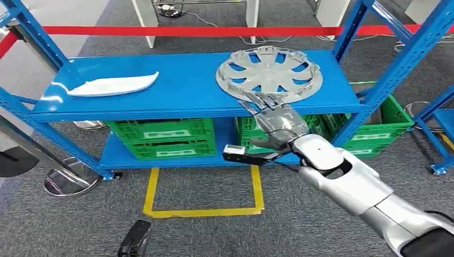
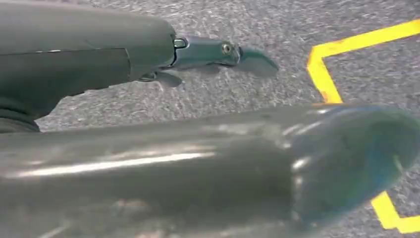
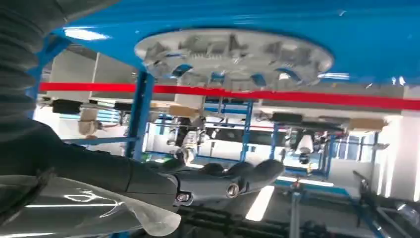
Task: Take the parts from the cabinet and place them on the table.
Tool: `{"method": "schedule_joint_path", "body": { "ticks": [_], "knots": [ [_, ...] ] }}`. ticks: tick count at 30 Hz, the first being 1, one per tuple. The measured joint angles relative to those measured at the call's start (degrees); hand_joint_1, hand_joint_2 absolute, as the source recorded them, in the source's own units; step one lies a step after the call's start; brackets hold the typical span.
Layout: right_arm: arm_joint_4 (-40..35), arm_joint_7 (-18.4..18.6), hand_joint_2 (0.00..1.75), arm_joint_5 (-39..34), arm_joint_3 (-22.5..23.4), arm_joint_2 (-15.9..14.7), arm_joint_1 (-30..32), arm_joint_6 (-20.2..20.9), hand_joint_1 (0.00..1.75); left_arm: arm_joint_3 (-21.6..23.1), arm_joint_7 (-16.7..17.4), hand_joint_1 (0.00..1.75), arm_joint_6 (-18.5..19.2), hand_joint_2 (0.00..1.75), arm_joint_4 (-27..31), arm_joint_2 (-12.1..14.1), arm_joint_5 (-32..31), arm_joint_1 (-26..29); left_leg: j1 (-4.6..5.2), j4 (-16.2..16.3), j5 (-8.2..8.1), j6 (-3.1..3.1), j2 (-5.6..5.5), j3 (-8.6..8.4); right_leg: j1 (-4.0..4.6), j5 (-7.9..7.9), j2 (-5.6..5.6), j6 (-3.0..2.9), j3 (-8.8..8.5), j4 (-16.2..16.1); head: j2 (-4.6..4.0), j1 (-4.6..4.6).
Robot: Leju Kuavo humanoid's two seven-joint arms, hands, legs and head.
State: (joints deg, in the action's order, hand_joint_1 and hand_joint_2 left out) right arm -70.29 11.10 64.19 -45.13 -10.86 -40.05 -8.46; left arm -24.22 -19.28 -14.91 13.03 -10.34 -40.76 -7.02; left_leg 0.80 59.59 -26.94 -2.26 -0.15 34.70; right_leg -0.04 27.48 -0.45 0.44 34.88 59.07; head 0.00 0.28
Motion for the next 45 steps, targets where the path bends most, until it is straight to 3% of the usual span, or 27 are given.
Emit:
{"method": "schedule_joint_path", "body": {
  "ticks": [3,6,7,8,10,11,12,13,14,16,18,19,21,22,23,25,27,28,31,33,35,37,38,40,42,44,45],
  "knots": [
    [0.2,0.5,1.75,2.8,1.3,0.7,0.6,-0.3,0.00,-0.1,0.1,0.00,1.4,0.00,0.0,0.0,0.0,0.0,-0.74,-1.9,0.88,0.10,0.08,-0.83,0.09,0.85,0.18,0.90,0.67,0.4,0.00,-0.24],
    [0.7,0.7,1.75,4.1,2.1,1.3,1.0,-0.3,0.00,-0.1,0.0,0.00,2.6,0.00,0.0,0.0,0.2,-0.2,-0.74,-1.9,0.99,-0.09,0.08,-0.80,-0.19,6.61,0.20,1.58,6.22,12.7,0.00,-0.26],
    [0.8,0.6,1.75,4.2,2.1,1.5,1.3,-0.3,0.00,-0.1,0.0,0.00,2.7,0.00,0.0,0.0,0.2,-0.1,-0.75,-1.9,0.98,-0.09,0.09,-0.79,-0.25,7.51,0.22,1.78,7.93,16.0,0.00,-0.30],
    [1.0,0.6,1.75,4.4,2.1,1.7,1.6,-0.3,0.00,-0.1,0.0,0.00,3.0,0.00,0.0,0.0,0.2,-0.1,-0.76,-1.9,0.97,-0.08,0.07,-0.82,-0.34,7.00,0.25,1.92,8.59,16.9,0.00,-0.35],
    [1.2,0.6,1.75,4.6,2.3,2.0,1.6,-0.3,0.00,-0.1,0.0,0.00,3.0,0.00,0.0,0.0,0.2,-0.1,-0.80,-1.7,0.86,0.08,0.00,-0.91,-0.61,2.71,0.33,2.01,5.91,10.9,0.00,-0.33],
    [1.3,0.5,1.75,4.9,2.6,2.1,1.6,-0.3,0.00,-0.1,0.0,0.00,2.7,0.00,0.0,0.0,0.2,-0.1,-0.85,-1.5,0.67,0.35,-0.03,-0.98,-0.68,-0.06,0.47,1.97,3.16,5.2,0.00,-0.32],
    [1.3,0.3,1.75,5.0,2.8,2.2,1.5,-0.4,0.00,-0.1,0.0,0.00,2.5,0.00,0.0,0.0,0.1,-0.1,-0.86,-1.3,0.42,0.73,-0.05,-0.98,-0.70,-1.09,0.67,1.86,1.03,0.5,0.00,-0.37],
    [1.4,-0.1,1.75,5.1,2.9,2.4,1.3,-0.4,0.00,-0.1,0.0,0.00,2.2,0.00,0.0,0.0,0.0,-0.1,-0.46,-1.0,0.26,1.05,-0.07,-0.59,-0.46,-0.27,0.67,1.66,-0.30,-0.3,0.00,-0.41],
    [1.4,-0.4,1.75,5.3,3.0,2.7,1.3,-0.5,0.00,-0.2,0.0,0.00,2.1,0.00,0.0,0.0,0.0,-0.1,-0.50,-0.9,0.39,1.28,-0.03,-0.40,-0.49,-0.41,0.41,1.03,-0.06,-0.3,0.00,-0.33],
    [1.4,-0.7,1.75,5.5,3.0,3.0,1.5,-0.6,0.00,-0.2,0.0,0.00,2.0,0.00,0.0,0.0,0.0,-0.1,-0.59,-1.0,0.63,1.69,0.05,-0.49,-0.28,-0.50,0.23,0.54,0.13,-0.3,0.00,-0.28],
    [1.4,-1.6,1.75,5.6,3.1,3.3,1.4,-0.7,0.00,-0.2,-0.1,0.00,1.9,0.00,0.0,0.0,0.0,-0.2,-0.70,-0.2,-0.38,2.45,0.01,-0.31,-0.71,-0.85,0.38,-0.27,-0.15,-0.8,0.00,-0.29],
    [1.3,-1.7,1.75,5.6,3.1,3.6,1.3,-0.8,0.00,-0.2,-0.2,0.00,1.9,0.00,0.0,0.0,0.0,-0.2,-0.76,2.2,-2.11,2.77,0.03,0.72,-0.71,-0.80,0.42,-0.71,-0.15,-0.8,0.00,0.07],
    [1.2,-2.4,1.75,5.6,3.1,4.0,1.4,-0.8,0.00,-0.2,-0.2,0.00,1.9,0.00,0.0,0.0,0.0,-0.1,-0.98,11.5,-6.54,3.19,0.02,4.78,-0.65,-0.78,0.43,-0.85,-0.11,-0.8,0.00,0.05],
    [1.2,-2.5,1.75,5.6,3.0,4.0,1.5,-0.8,0.00,-0.2,-0.2,0.00,1.9,0.00,0.0,0.0,0.0,-0.1,-1.01,15.4,-7.86,3.29,0.02,6.54,-0.65,-0.78,0.43,-0.85,-0.10,-0.7,0.00,0.09],
    [1.2,-2.5,1.75,5.5,2.9,4.1,1.6,-0.8,0.00,-0.3,-0.2,0.00,1.9,0.00,0.0,0.0,0.0,0.0,-1.04,17.0,-7.85,3.31,0.02,7.28,-0.65,-0.78,0.42,-0.85,-0.12,-0.7,0.00,0.05],
    [1.1,-2.4,1.75,5.4,3.0,4.2,1.7,-0.8,0.00,-0.5,-0.2,0.00,1.5,0.00,0.0,0.0,0.0,0.0,-1.15,12.5,-4.30,3.16,0.02,5.22,-0.65,-0.78,0.33,-0.84,-0.14,-0.7,0.00,0.07],
    [0.6,-2.5,1.75,5.4,3.0,4.3,1.6,-0.9,0.00,-0.7,-0.2,0.00,1.0,0.00,0.0,0.1,0.0,0.0,-1.18,1.4,0.89,2.72,0.02,-0.06,-0.65,-0.71,0.24,-0.68,-0.37,-0.7,0.00,0.09],
    [0.5,-2.5,1.75,5.4,3.1,4.3,1.6,-0.9,0.00,-0.7,-0.3,0.00,1.0,0.00,0.0,0.1,0.0,0.0,-0.93,0.0,-0.13,2.66,-0.01,-1.09,-0.35,-0.75,0.21,-0.37,-0.25,-0.7,0.00,0.04],
    [0.4,-2.4,1.75,5.3,3.1,4.3,1.6,-0.9,0.00,-0.7,-0.3,0.00,1.0,0.00,0.0,0.1,0.0,0.1,-0.75,-0.7,-0.01,2.11,-0.08,-0.77,-0.47,-1.06,0.23,0.51,0.00,-0.8,0.00,0.02],
    [0.1,-2.4,1.75,5.3,3.2,4.3,1.6,-0.9,0.00,-0.8,-0.3,0.00,1.0,0.00,0.0,0.0,0.1,0.1,-1.21,-1.6,0.65,1.10,0.03,-1.14,-0.59,-0.51,0.20,1.19,0.67,-0.6,0.00,0.02],
    [0.0,-2.5,1.75,5.3,3.5,4.3,1.4,-1.0,0.00,-0.8,-0.4,0.00,1.0,0.00,0.0,0.0,0.1,-0.1,-1.16,-1.8,0.84,0.60,0.05,-1.05,-0.56,2.90,0.28,1.54,2.88,4.8,0.00,-0.39],
    [0.0,-2.6,1.75,5.2,3.5,4.3,1.8,-0.9,0.00,-0.8,-0.3,0.00,1.0,0.00,0.0,-0.1,0.1,0.0,-1.11,-1.7,0.83,0.51,0.09,-0.91,-0.58,6.94,0.28,1.84,7.42,14.7,0.00,-0.33],
    [0.0,-2.6,1.75,5.1,3.5,4.3,2.0,-0.9,0.00,-0.9,-0.3,0.00,1.0,0.00,0.0,-0.1,0.1,0.0,-1.09,-1.7,0.83,0.50,0.08,-0.90,-0.57,7.35,0.29,1.93,8.55,17.1,0.00,-0.37],
    [0.0,-2.6,1.75,5.1,3.5,4.3,2.2,-0.9,0.00,-0.9,-0.4,0.00,1.0,0.00,0.0,-0.1,0.1,0.0,-1.08,-1.7,0.82,0.51,-0.02,-0.97,-0.57,4.36,0.29,1.78,6.86,13.7,0.00,-0.39],
    [0.0,-3.0,1.75,5.1,3.5,4.3,1.9,-0.8,0.00,-0.9,-0.5,0.00,1.0,0.00,0.0,-0.1,0.1,0.0,-1.05,-1.5,0.65,0.75,-0.06,-1.09,-0.54,-0.56,0.34,1.28,1.67,3.4,0.00,-0.37],
    [0.0,-3.4,1.75,4.9,3.4,4.6,1.5,-0.7,0.00,-0.9,-0.6,0.00,1.2,0.00,0.0,-0.1,0.1,-0.1,-0.58,-0.9,0.42,1.28,-0.02,-0.48,-0.35,-0.22,0.42,0.89,-1.00,-1.3,0.00,-0.37],
    [0.0,-3.4,1.75,4.9,3.4,4.7,1.4,-0.7,0.00,-0.9,-0.7,0.00,1.2,0.00,0.0,-0.1,0.1,-0.1,-0.63,-1.1,0.62,1.58,0.01,-0.27,-0.31,-0.19,0.37,0.77,-0.69,-0.9,0.00,-0.22]
  ]
}}
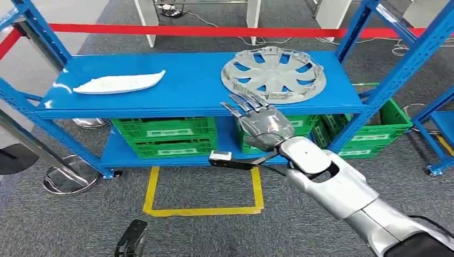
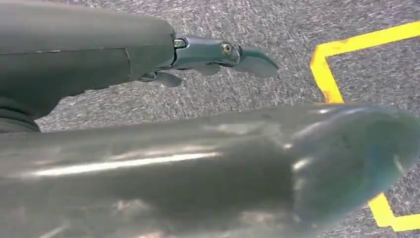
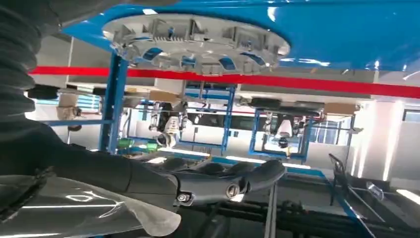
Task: Take the parts from the cabinet and place them on the table.
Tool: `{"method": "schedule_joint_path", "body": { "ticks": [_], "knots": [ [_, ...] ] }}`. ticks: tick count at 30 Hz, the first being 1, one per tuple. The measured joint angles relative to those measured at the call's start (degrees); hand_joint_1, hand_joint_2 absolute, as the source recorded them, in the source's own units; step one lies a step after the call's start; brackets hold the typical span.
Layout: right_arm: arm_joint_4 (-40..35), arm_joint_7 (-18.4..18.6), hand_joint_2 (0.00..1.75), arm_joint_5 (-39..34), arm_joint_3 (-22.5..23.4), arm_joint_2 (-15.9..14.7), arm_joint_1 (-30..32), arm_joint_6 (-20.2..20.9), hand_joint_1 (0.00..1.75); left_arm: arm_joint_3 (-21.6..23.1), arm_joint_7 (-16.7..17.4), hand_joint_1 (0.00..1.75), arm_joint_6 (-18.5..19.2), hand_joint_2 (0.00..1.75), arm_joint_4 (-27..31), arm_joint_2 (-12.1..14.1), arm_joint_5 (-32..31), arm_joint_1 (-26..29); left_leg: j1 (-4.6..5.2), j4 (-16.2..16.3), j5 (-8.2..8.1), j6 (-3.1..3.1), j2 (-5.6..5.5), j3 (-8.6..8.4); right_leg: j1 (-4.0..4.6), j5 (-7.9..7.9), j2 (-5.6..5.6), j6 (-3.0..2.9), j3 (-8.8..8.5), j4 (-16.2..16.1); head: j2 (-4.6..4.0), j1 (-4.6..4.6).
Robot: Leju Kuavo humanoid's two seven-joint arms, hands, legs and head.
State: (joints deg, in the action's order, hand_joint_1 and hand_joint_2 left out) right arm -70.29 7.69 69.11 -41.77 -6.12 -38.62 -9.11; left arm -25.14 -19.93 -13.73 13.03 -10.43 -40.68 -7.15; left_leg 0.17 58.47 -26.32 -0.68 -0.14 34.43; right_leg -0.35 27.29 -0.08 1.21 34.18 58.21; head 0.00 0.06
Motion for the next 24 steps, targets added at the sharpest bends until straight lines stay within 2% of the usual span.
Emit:
{"method": "schedule_joint_path", "body": {
  "ticks": [2,3,4,5,7,8,9,10,11,12,13,14,15,17,18,19,20,22,23,24],
  "knots": [
    [0.0,0.0,1.75,-0.2,0.0,0.0,0.1,0.1,0.00,0.0,0.0,0.00,0.0,0.00,0.0,0.0,0.0,0.1,-0.06,-0.1,0.12,0.35,0.02,-0.09,0.10,-0.08,-0.12,-0.39,0.11,-0.1,0.00,-0.04],
    [0.0,0.0,1.75,-0.2,0.0,0.1,0.0,0.1,0.00,0.0,0.0,0.00,0.0,0.00,0.0,0.1,0.0,0.1,-0.04,0.1,-0.33,0.66,-0.02,0.03,-0.45,-0.34,-0.01,-0.80,-0.21,-0.6,0.00,-0.13],
    [0.0,0.0,1.75,-0.3,0.0,0.2,-0.1,0.1,0.00,-0.1,0.0,0.00,0.0,0.00,0.0,0.1,0.0,0.0,-0.08,1.3,-1.33,1.12,0.00,0.37,-0.47,-0.39,0.01,-0.95,-0.32,-0.6,0.00,0.11],
    [0.0,0.0,1.75,-0.3,0.0,0.3,-0.2,0.2,0.00,-0.1,0.0,0.00,0.0,0.00,0.0,0.1,0.0,0.0,-0.20,4.3,-3.18,1.47,-0.01,1.69,-0.52,-0.36,0.06,-1.28,-0.33,-0.6,0.00,0.52],
    [0.0,0.0,1.75,-0.3,0.0,0.3,-0.1,0.2,0.00,-0.1,0.0,0.00,0.0,0.00,0.0,0.1,0.0,0.0,-0.51,14.2,-7.54,1.97,0.00,6.28,-0.49,-0.25,0.09,-1.45,-0.32,-0.6,0.00,0.50],
    [0.0,0.0,1.75,-0.3,-0.1,0.3,0.0,0.3,0.00,-0.1,0.0,0.00,0.0,0.00,0.0,0.1,0.0,0.1,-0.56,17.6,-8.39,2.10,0.01,7.93,-0.49,-0.23,0.08,-1.47,-0.33,-0.6,0.00,0.57],
    [0.0,0.0,1.75,-0.3,-0.1,0.3,0.0,0.3,0.00,-0.1,0.0,0.00,0.0,0.00,0.0,0.1,0.0,0.2,-0.65,18.2,-7.78,2.16,0.01,8.37,-0.50,-0.19,0.05,-1.49,-0.39,-0.6,0.00,0.55],
    [0.0,0.0,1.75,-0.3,-0.2,0.3,0.0,0.3,0.00,-0.1,0.0,0.00,0.0,0.00,0.0,0.1,0.0,0.2,-0.77,16.4,-6.01,2.17,0.01,7.57,-0.50,-0.15,-0.02,-1.46,-0.49,-0.6,0.00,0.57],
    [0.0,0.0,1.75,-0.3,-0.3,0.3,0.0,0.3,0.00,-0.2,0.0,0.00,0.0,0.00,0.0,0.1,0.0,0.2,-0.87,12.1,-3.19,2.13,0.01,5.70,-0.51,-0.06,-0.12,-1.35,-0.63,-0.5,0.00,0.55],
    [0.0,0.0,1.75,-0.3,-0.3,0.4,0.0,0.3,0.00,-0.2,0.0,0.00,0.0,0.00,0.0,0.2,0.0,0.1,-0.95,6.3,-0.22,2.04,0.01,3.11,-0.55,0.10,-0.17,-1.22,-0.92,-0.5,0.00,0.55],
    [0.0,0.0,1.75,-0.3,-0.3,0.4,0.0,0.3,0.00,-0.2,0.0,0.00,0.0,0.00,0.0,0.2,0.0,0.1,-1.03,1.6,1.46,1.96,0.00,1.15,-0.55,0.29,-0.19,-0.93,-1.08,-0.5,0.00,0.55],
    [0.0,0.0,1.75,-0.3,-0.4,0.4,-0.1,0.3,0.00,-0.2,0.0,0.00,0.0,0.00,0.0,0.1,0.0,0.1,-0.69,0.9,0.53,1.84,0.00,0.44,-0.09,0.34,-0.26,-0.62,-0.88,-0.4,0.00,0.57],
    [0.0,0.0,1.75,-0.3,-0.4,0.4,-0.1,0.3,0.00,-0.2,0.0,0.00,0.0,0.00,0.0,0.1,0.0,0.0,-0.70,0.3,0.35,1.33,-0.09,0.36,-0.18,0.26,-0.35,-0.41,-0.64,-0.3,0.00,0.57],
    [0.0,0.0,1.75,-0.3,-0.5,0.4,-0.1,0.3,0.00,-0.2,0.0,0.00,0.0,0.00,0.0,0.1,0.0,0.2,-0.47,0.5,0.27,0.78,-0.16,0.60,-0.31,0.13,-0.25,0.14,-0.73,-0.6,0.00,0.57],
    [0.0,0.0,1.75,-0.4,-0.5,0.4,-0.1,0.3,0.00,-0.2,0.0,0.00,0.0,0.00,0.0,0.1,0.0,0.2,-0.61,0.2,0.46,0.29,-0.15,0.52,-0.31,0.26,-0.27,0.53,-0.79,-0.6,0.00,0.53],
    [0.0,0.0,1.75,-0.3,-0.4,0.4,-0.1,0.3,0.00,-0.3,0.0,0.00,0.0,0.00,0.0,0.1,0.0,0.2,-0.84,-0.1,0.63,-0.18,-0.08,0.36,-0.42,1.00,-0.22,0.80,-0.14,0.0,0.00,0.51],
    [0.0,0.0,1.75,-0.3,-0.4,0.4,-0.2,0.3,0.00,-0.3,0.0,0.00,0.1,0.00,0.0,0.1,0.1,0.1,-0.83,-0.1,0.61,-0.57,-0.08,0.35,-0.38,2.42,-0.10,0.91,0.86,2.1,0.00,0.29],
    [0.0,0.0,1.75,-0.4,-0.4,0.4,-0.1,0.4,0.00,-0.3,0.0,0.00,0.5,0.00,0.0,0.0,0.2,0.1,-0.68,-0.1,0.49,-0.95,0.00,0.39,-0.37,6.80,-0.11,1.10,5.46,11.9,0.00,0.33],
    [0.1,0.0,1.75,-0.4,-0.5,0.4,0.0,0.4,0.00,-0.3,0.0,0.00,0.6,0.00,0.0,0.0,0.3,0.1,-0.59,-0.1,0.47,-1.01,0.01,0.40,-0.36,8.22,-0.11,1.15,7.63,16.2,0.00,0.31],
    [0.2,0.0,1.75,-0.5,-0.5,0.4,0.1,0.5,0.00,-0.4,0.0,0.00,0.7,0.00,0.0,0.0,0.3,0.1,-0.51,-0.1,0.47,-1.03,0.00,0.37,-0.36,8.25,-0.10,1.10,8.65,18.0,0.00,0.31]
  ]
}}
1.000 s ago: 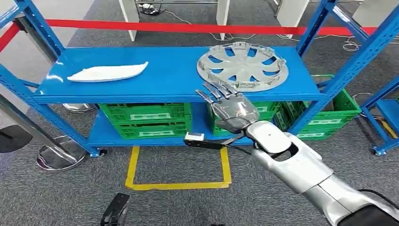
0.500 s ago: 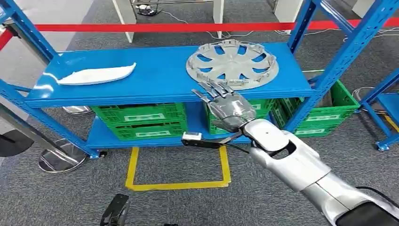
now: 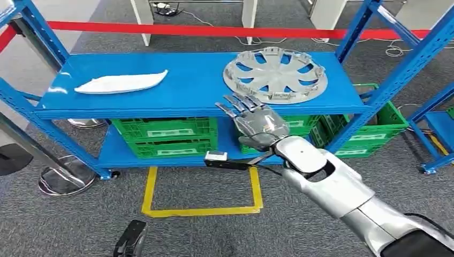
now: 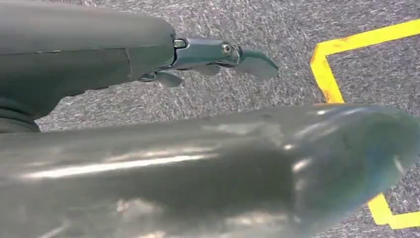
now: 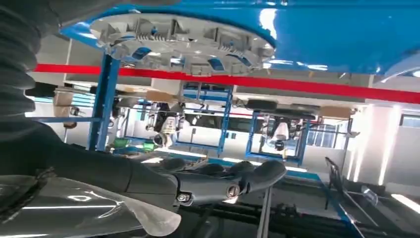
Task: Take the parts from the cabinet and place them on the table.
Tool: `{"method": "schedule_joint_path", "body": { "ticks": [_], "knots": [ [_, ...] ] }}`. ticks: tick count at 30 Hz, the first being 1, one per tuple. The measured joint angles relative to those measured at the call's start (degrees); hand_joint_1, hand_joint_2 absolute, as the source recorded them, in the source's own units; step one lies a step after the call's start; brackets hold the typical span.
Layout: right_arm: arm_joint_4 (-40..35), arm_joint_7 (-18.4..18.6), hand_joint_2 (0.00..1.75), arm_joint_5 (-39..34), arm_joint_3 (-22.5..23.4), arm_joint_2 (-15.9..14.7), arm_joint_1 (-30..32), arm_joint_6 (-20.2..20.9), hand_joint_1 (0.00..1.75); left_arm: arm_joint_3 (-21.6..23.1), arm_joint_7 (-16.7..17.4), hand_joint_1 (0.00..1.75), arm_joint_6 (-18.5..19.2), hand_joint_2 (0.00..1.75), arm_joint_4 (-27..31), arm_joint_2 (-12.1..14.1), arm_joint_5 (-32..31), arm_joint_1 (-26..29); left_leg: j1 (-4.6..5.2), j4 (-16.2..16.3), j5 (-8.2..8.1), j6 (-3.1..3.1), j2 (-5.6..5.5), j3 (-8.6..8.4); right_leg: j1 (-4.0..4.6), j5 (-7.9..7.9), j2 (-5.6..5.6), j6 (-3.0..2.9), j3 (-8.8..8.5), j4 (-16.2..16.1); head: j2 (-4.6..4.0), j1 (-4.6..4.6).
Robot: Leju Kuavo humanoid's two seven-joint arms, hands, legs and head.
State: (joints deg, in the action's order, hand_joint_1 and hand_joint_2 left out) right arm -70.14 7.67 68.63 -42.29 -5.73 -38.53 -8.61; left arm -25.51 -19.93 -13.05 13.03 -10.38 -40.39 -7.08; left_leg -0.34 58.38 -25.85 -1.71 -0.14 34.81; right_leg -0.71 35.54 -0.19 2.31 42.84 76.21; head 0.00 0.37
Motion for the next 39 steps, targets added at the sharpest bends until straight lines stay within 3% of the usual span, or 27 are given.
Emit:
{"method": "schedule_joint_path", "body": {
  "ticks": [1,2,4,6,9,10,11,12,14,15,16,17,19,20,21,24,26,27,29,30,31,32,34,35,36,37,39],
  "knots": [
    [0.0,0.0,1.75,0.0,0.0,0.0,0.0,0.0,0.00,0.0,0.0,0.00,0.0,0.00,0.0,0.0,0.0,0.0,0.10,0.0,-0.01,-0.01,-0.03,-0.05,0.01,-1.24,0.00,-0.14,-0.26,-0.9,0.00,0.00],
    [0.0,0.0,1.75,-0.1,0.0,0.0,0.0,0.0,0.00,-0.1,0.0,0.00,0.1,0.00,0.0,0.0,0.0,0.0,0.17,0.0,-0.12,-0.03,-0.10,-0.12,0.05,-3.60,-0.01,-0.40,-1.76,-4.3,0.00,0.00],
    [0.0,-0.1,1.75,-0.2,0.0,0.0,-0.2,0.1,0.00,-0.2,-0.2,0.00,0.1,0.00,0.0,-0.1,0.0,0.0,0.32,0.0,-0.32,0.05,-0.14,-0.50,0.23,-8.80,0.04,-1.22,-7.05,-15.0,0.00,0.00],
    [0.0,-0.1,1.75,-0.4,-0.1,0.0,-0.5,0.2,0.00,-0.2,-0.3,0.00,0.0,0.00,0.0,-0.1,0.0,-0.1,0.66,0.2,-0.47,0.51,-0.12,-0.15,0.55,-7.81,0.29,-1.47,-9.20,-18.7,0.00,0.02],
    [0.0,0.0,1.75,-0.5,-0.3,0.0,-0.3,0.4,0.00,-0.3,-0.3,0.00,-0.5,0.00,0.0,-0.1,-0.2,0.0,0.56,-0.1,-0.41,1.35,-0.01,-0.35,0.58,-7.89,0.04,-1.79,-9.21,-18.6,0.00,0.07],
    [0.0,-0.1,1.75,-0.5,-0.3,0.1,-0.3,0.4,0.00,-0.3,-0.2,0.00,-0.6,0.00,0.0,0.0,-0.2,-0.1,0.53,0.2,-0.86,1.76,-0.04,-0.31,0.05,-8.12,0.14,-2.11,-9.74,-19.1,0.00,0.07],
    [0.0,-0.1,1.75,-0.5,-0.3,0.1,-0.5,0.4,0.00,-0.3,-0.2,0.00,-0.8,0.00,0.0,0.0,-0.2,-0.1,0.53,2.0,-1.93,2.13,-0.03,0.27,0.01,-7.99,0.15,-2.34,-10.09,-19.2,0.00,0.33],
    [0.0,-0.1,1.75,-0.5,-0.3,0.1,-0.5,0.4,0.00,-0.3,-0.2,0.00,-0.8,0.00,0.0,0.0,-0.2,-0.2,0.36,5.6,-3.73,2.42,-0.01,1.91,-0.02,-7.82,0.22,-2.60,-10.31,-19.2,0.00,0.48],
    [0.0,-0.1,1.75,-0.6,-0.4,0.1,-0.3,0.4,0.00,-0.3,-0.2,0.00,-0.8,0.00,0.0,0.1,-0.2,0.0,0.04,15.2,-7.33,2.87,-0.01,6.80,0.00,-7.38,0.24,-2.83,-10.77,-19.2,0.00,0.39],
    [0.0,-0.1,1.75,-0.7,-0.4,0.1,-0.3,0.4,0.00,-0.3,-0.2,0.00,-0.8,0.00,0.0,0.1,-0.2,0.1,-0.02,17.2,-7.66,2.96,-0.01,7.96,0.00,-7.22,0.22,-2.81,-10.91,-19.2,0.00,0.46],
    [0.0,-0.1,1.75,-0.7,-0.4,0.1,-0.2,0.4,0.00,-0.3,-0.2,0.00,-0.8,0.00,0.0,0.1,-0.2,0.2,-0.20,17.7,-6.41,3.09,0.00,8.79,-0.02,-6.86,0.10,-2.75,-11.40,-19.2,0.00,0.42],
    [0.0,-0.1,1.75,-0.7,-0.4,0.1,-0.2,0.4,0.00,-0.3,-0.2,0.00,-0.7,0.00,0.0,0.1,-0.2,0.1,-0.31,15.0,-3.88,3.11,0.01,7.85,-0.03,-6.48,0.03,-2.60,-11.88,-19.2,0.00,0.46],
    [0.0,-0.1,1.75,-0.9,-0.4,0.1,-0.2,0.4,0.00,-0.3,-0.2,0.00,-0.5,0.00,0.0,0.2,-0.2,0.1,-0.43,5.4,2.13,2.93,0.01,3.93,-0.12,-5.60,-0.05,-2.18,-13.12,-19.1,0.00,0.44],
    [0.0,-0.1,1.75,-0.9,-0.3,0.1,-0.2,0.4,0.00,-0.3,-0.2,0.00,-0.5,0.00,0.0,0.2,-0.2,0.2,-0.36,2.6,2.64,2.72,-0.07,2.52,-0.08,-5.09,-0.05,-1.81,-13.07,-19.2,0.00,0.35],
    [0.0,-0.1,1.75,-1.0,-0.3,0.1,-0.5,0.5,0.00,-0.4,-0.2,0.00,-0.5,0.00,0.0,0.2,-0.2,0.1,-0.12,1.2,1.99,2.42,-0.11,2.00,0.28,-4.79,-0.27,-1.31,-13.11,-18.9,0.00,0.55],
    [0.0,-0.1,1.75,-1.0,-0.3,0.2,-0.4,0.5,0.00,-0.4,-0.1,0.00,-0.5,0.00,0.0,0.2,-0.2,0.2,0.00,0.7,0.93,1.20,-0.09,1.99,0.17,-5.00,-0.18,-0.46,-13.27,-19.2,0.00,0.44],
    [0.0,-0.1,1.75,-1.0,-0.3,0.2,-0.5,0.4,0.00,-0.5,-0.2,0.00,-0.5,0.00,0.0,0.2,-0.2,0.1,-0.36,0.2,0.58,0.41,-0.15,0.64,0.10,-3.91,-0.13,0.12,-12.58,-17.4,0.00,0.11],
    [0.0,-0.1,1.75,-1.1,-0.3,0.2,-0.7,0.4,0.00,-0.5,-0.2,0.00,-0.5,0.00,0.0,0.2,-0.2,0.0,-0.36,0.2,0.34,0.06,-0.16,0.45,0.08,-2.63,-0.10,0.21,-10.47,-13.7,0.00,-0.09],
    [0.0,-0.1,1.75,-1.1,-0.3,0.2,-0.5,0.5,0.00,-0.5,-0.1,0.00,-0.3,0.00,0.0,0.1,-0.2,0.0,-0.22,0.2,-0.12,-0.24,-0.16,0.25,0.10,0.59,-0.10,0.37,-4.32,-4.2,0.00,-0.02],
    [0.0,-0.1,1.75,-1.1,-0.3,0.2,-0.2,0.5,0.00,-0.5,-0.2,0.00,-0.3,0.00,0.0,0.2,-0.2,0.1,-0.14,0.2,-0.39,-0.31,-0.16,0.07,0.11,1.36,-0.10,0.34,-1.69,-0.9,0.00,0.00],
    [0.0,-0.1,1.75,-1.1,-0.3,0.2,0.1,0.5,0.00,-0.5,-0.2,0.00,-0.3,0.00,0.0,0.1,-0.2,0.2,0.00,0.2,-0.69,-0.35,-0.20,-0.34,0.11,0.56,-0.09,0.19,-0.20,-0.1,0.00,-0.04],
    [0.0,-0.1,1.75,-1.1,-0.3,0.1,0.2,0.5,0.00,-0.6,-0.1,0.00,-0.3,0.00,0.0,0.1,-0.2,0.3,0.13,0.2,-1.11,-0.34,-0.28,-0.96,0.15,-1.87,-0.11,-0.04,-0.28,-2.0,0.00,-0.02],
    [0.0,-0.1,1.75,-1.2,-0.2,0.1,0.1,0.5,0.00,-0.7,-0.1,0.00,-0.8,0.00,0.0,0.1,-0.2,0.4,0.45,0.2,-2.04,-0.20,-0.36,-2.58,0.45,-9.41,-0.09,-1.14,-3.37,-11.8,0.00,-0.04],
    [0.0,-0.1,1.75,-1.2,-0.2,0.1,0.1,0.5,0.00,-0.7,0.0,0.00,-1.0,0.00,0.0,0.0,-0.2,0.4,0.45,0.1,-2.50,-0.09,-0.31,-3.05,0.79,-12.17,0.00,-1.90,-4.53,-16.2,0.00,-0.04],
    [0.1,0.0,1.75,-1.4,-0.2,0.1,0.1,0.5,0.00,-0.7,0.2,0.00,-1.1,0.00,0.0,-0.1,-0.2,0.3,0.63,0.1,-2.61,0.07,-0.26,-3.24,0.96,-10.42,0.11,-2.02,-4.54,-15.9,0.00,0.33],
    [0.0,-0.1,1.75,-1.4,-0.2,0.1,0.0,0.5,0.00,-0.7,0.7,0.00,-1.3,0.00,0.0,-0.1,-0.3,0.1,0.54,0.2,-2.83,0.44,-0.25,-2.84,1.08,-10.41,0.13,-2.20,-6.04,-18.3,0.00,-0.05],
    [0.0,0.0,1.75,-1.5,-0.2,0.1,0.0,0.4,0.00,-0.8,1.1,0.00,-1.3,0.00,0.0,-0.2,-0.4,0.3,0.53,0.4,-2.72,0.95,-0.20,-3.34,1.12,-10.74,0.26,-2.35,-5.86,-18.1,0.00,-0.11]
  ]
}}
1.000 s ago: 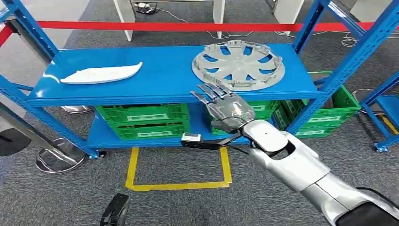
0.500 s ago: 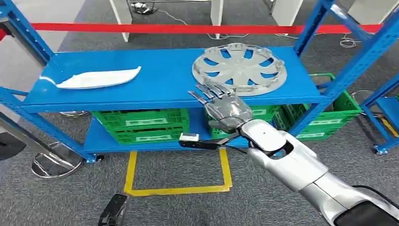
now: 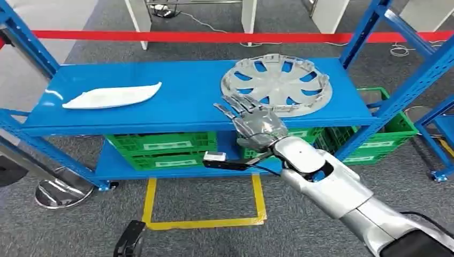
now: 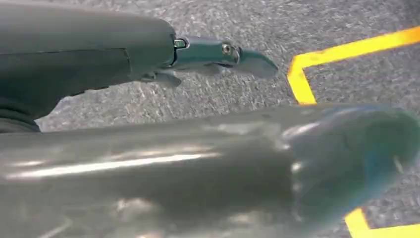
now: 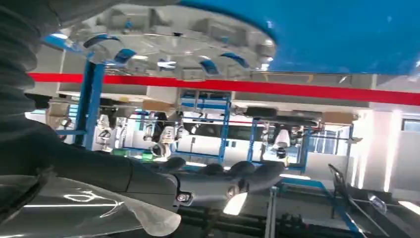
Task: Take the parts from the cabinet and place them on the table.
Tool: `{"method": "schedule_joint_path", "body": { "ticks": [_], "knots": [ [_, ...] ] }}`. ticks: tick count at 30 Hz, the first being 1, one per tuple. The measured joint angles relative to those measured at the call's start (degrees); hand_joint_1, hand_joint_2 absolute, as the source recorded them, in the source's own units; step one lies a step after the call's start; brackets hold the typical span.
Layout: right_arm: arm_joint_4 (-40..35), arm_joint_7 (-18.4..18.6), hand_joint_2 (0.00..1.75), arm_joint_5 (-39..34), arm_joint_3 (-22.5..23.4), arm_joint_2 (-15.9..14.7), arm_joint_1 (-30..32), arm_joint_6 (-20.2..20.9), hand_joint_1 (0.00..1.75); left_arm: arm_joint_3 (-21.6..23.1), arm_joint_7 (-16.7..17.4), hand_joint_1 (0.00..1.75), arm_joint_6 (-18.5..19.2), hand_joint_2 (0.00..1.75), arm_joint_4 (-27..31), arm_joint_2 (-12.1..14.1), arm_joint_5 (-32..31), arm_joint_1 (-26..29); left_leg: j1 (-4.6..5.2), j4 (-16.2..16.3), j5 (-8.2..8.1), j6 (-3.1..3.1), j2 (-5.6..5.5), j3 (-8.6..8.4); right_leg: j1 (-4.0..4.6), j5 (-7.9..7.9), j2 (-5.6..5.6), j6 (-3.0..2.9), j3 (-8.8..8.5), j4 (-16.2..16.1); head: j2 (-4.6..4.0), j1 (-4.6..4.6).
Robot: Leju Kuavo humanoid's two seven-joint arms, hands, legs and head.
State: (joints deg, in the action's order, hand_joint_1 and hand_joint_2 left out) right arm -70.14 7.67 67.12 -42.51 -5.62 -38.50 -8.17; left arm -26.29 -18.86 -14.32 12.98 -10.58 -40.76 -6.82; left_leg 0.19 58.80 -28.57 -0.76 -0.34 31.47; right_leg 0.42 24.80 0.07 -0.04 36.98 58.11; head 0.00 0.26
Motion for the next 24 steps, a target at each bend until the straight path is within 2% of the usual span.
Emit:
{"method": "schedule_joint_path", "body": {
  "ticks": [1,2,3,5,6,7,8,9,10,11,12,13,14,16,17,18,19,21,22,23,24],
  "knots": [
    [0.0,0.0,1.75,-0.1,0.2,-0.1,0.0,0.0,0.00,0.0,0.1,0.00,0.0,0.00,0.0,0.0,-0.1,-0.1,0.08,0.3,-0.18,0.20,0.00,0.03,-0.50,-0.04,-0.07,-0.06,-0.57,-0.4,0.00,0.03],
    [0.0,0.0,1.75,-0.1,0.3,0.0,-0.1,0.0,0.00,0.0,0.2,0.00,-0.1,0.00,0.0,0.1,-0.1,-0.1,-0.02,1.5,-0.74,0.56,0.05,0.34,-0.63,-0.03,0.00,-0.15,-1.24,-0.8,0.00,0.15],
    [0.0,0.0,1.75,-0.1,0.3,0.0,-0.3,0.0,0.00,0.0,0.3,0.00,-0.1,0.00,0.0,0.1,-0.2,-0.1,-0.07,3.9,-1.97,0.97,0.07,1.39,-0.74,0.16,0.02,-0.44,-1.57,-0.9,0.00,0.37],
    [0.0,0.0,1.75,-0.1,0.3,0.0,-0.1,0.0,0.00,0.0,0.4,0.00,-0.1,0.00,0.0,0.2,-0.2,-0.1,-0.52,12.6,-6.18,1.65,0.06,5.94,-0.76,0.66,0.02,-0.57,-2.01,-0.8,0.00,0.37],
    [0.0,0.0,1.75,-0.1,0.3,0.0,0.0,0.0,0.00,0.0,0.5,0.00,-0.1,0.00,0.0,0.3,-0.2,0.0,-0.62,16.0,-7.42,1.87,0.07,8.05,-0.76,0.82,0.01,-0.57,-2.13,-0.8,0.00,0.35],
    [0.0,0.0,1.75,-0.1,0.3,0.0,0.1,0.0,0.00,-0.1,0.5,0.00,-0.1,0.00,0.0,0.3,-0.2,0.1,-0.77,17.2,-7.19,2.09,0.07,9.21,-0.79,1.01,-0.05,-0.54,-2.27,-0.7,0.00,0.42],
    [0.0,0.0,1.75,-0.1,0.3,0.0,0.1,0.0,0.00,-0.1,0.5,0.00,-0.1,0.00,0.0,0.3,-0.2,0.2,-0.92,15.9,-5.59,2.26,0.08,9.07,-0.88,1.21,-0.13,-0.43,-2.51,-0.6,0.00,0.37],
    [0.0,0.0,1.75,-0.1,0.3,0.0,0.1,0.0,0.00,-0.1,0.5,0.00,-0.1,0.00,0.0,0.3,-0.2,0.1,-1.03,12.5,-2.92,2.37,0.10,7.94,-0.95,1.47,-0.17,-0.31,-2.75,-0.5,0.00,0.37],
    [0.0,0.0,1.75,-0.1,0.3,0.0,0.1,0.0,0.00,-0.1,0.5,0.00,-0.1,0.00,0.0,0.3,-0.2,0.1,-1.20,6.9,0.83,2.51,0.13,5.84,-1.10,1.81,-0.19,-0.11,-3.11,-0.3,0.00,0.39],
    [0.0,0.0,1.75,-0.1,0.3,0.0,0.1,0.0,0.00,-0.1,0.5,0.00,0.0,0.00,0.0,0.3,-0.2,0.1,-1.41,1.8,3.84,2.64,0.13,4.05,-1.16,2.15,-0.18,0.22,-3.31,-0.1,0.00,0.40],
    [0.0,0.0,1.75,-0.2,0.3,0.0,0.1,0.0,0.00,-0.1,0.5,0.00,0.3,0.00,0.0,0.3,-0.2,0.1,-1.04,1.2,2.19,2.49,0.10,4.03,-1.07,2.16,-0.20,0.46,-3.31,0.0,0.00,0.44],
    [0.0,0.0,1.75,-0.2,0.3,0.0,0.0,0.0,0.00,-0.1,0.5,0.00,0.4,0.00,0.0,0.3,-0.3,0.0,-0.83,0.1,1.86,1.61,0.15,3.89,-0.95,2.21,-0.26,0.77,-2.84,0.1,0.00,0.57],
    [0.0,0.0,1.75,-0.2,0.3,0.0,0.1,0.0,0.00,-0.2,0.8,0.00,0.2,0.00,0.0,0.4,-0.5,0.2,-0.79,0.2,2.90,1.15,0.07,4.07,-0.94,2.26,-0.24,1.05,-2.71,0.0,0.00,0.37],
    [0.0,0.0,1.75,-0.2,0.4,0.0,0.1,0.0,0.00,-0.2,1.0,0.00,-0.4,0.00,0.0,0.3,-0.7,0.3,-0.72,0.3,3.09,0.44,0.04,4.08,-1.01,2.26,-0.20,1.64,-2.89,-0.1,0.00,0.35],
    [-0.1,0.0,1.75,-0.2,0.5,0.0,0.2,0.0,0.00,-0.2,1.0,0.00,-0.6,0.00,0.0,0.3,-0.8,0.3,-1.02,-0.1,3.27,0.04,0.11,3.78,-1.13,3.07,-0.20,1.92,-2.26,0.3,0.00,0.37],
    [-0.1,0.0,1.75,-0.2,0.7,0.0,0.0,0.0,0.00,-0.3,1.0,0.00,-0.6,0.00,0.0,0.3,-0.8,0.2,-1.02,-0.1,3.20,-0.28,0.10,3.74,-1.10,4.48,-0.17,2.07,-1.39,2.4,0.00,0.00],
    [-0.1,0.0,1.75,-0.2,0.8,0.0,0.0,0.0,0.00,-0.3,1.0,0.00,-0.4,0.00,0.0,0.3,-0.8,0.1,-1.01,-0.1,3.14,-0.55,0.11,3.77,-1.10,6.40,-0.17,2.21,0.43,6.3,0.00,-0.11],
    [-0.1,0.0,1.75,-0.2,0.8,0.0,0.3,0.0,0.00,-0.3,1.0,0.00,-0.2,0.00,0.0,0.3,-0.8,0.2,-0.86,0.0,3.05,-0.70,0.14,3.78,-1.09,9.95,-0.15,2.41,5.31,15.9,0.00,-0.04],
    [-0.1,0.0,1.75,-0.2,0.9,0.0,0.5,0.0,0.00,-0.3,1.0,0.00,-0.1,0.00,0.0,0.3,-0.8,0.2,-0.79,0.0,3.02,-0.74,0.12,3.76,-1.09,10.15,-0.15,2.39,6.68,18.3,0.00,-0.02],
    [-0.1,0.0,1.75,-0.2,0.9,0.0,0.6,0.0,0.00,-0.3,1.0,0.00,0.0,0.00,0.0,0.3,-0.8,0.2,-0.71,0.0,2.98,-0.80,0.07,3.71,-1.08,8.91,-0.15,2.24,6.62,17.5,0.00,-0.06],
    [-0.1,0.0,1.75,-0.2,0.9,0.0,0.6,0.0,0.00,-0.3,1.0,0.00,0.2,0.00,0.0,0.3,-0.9,0.2,-0.64,0.0,2.96,-0.81,0.00,3.66,-1.05,6.69,-0.15,1.97,5.38,14.5,0.00,-0.09]
  ]
}}
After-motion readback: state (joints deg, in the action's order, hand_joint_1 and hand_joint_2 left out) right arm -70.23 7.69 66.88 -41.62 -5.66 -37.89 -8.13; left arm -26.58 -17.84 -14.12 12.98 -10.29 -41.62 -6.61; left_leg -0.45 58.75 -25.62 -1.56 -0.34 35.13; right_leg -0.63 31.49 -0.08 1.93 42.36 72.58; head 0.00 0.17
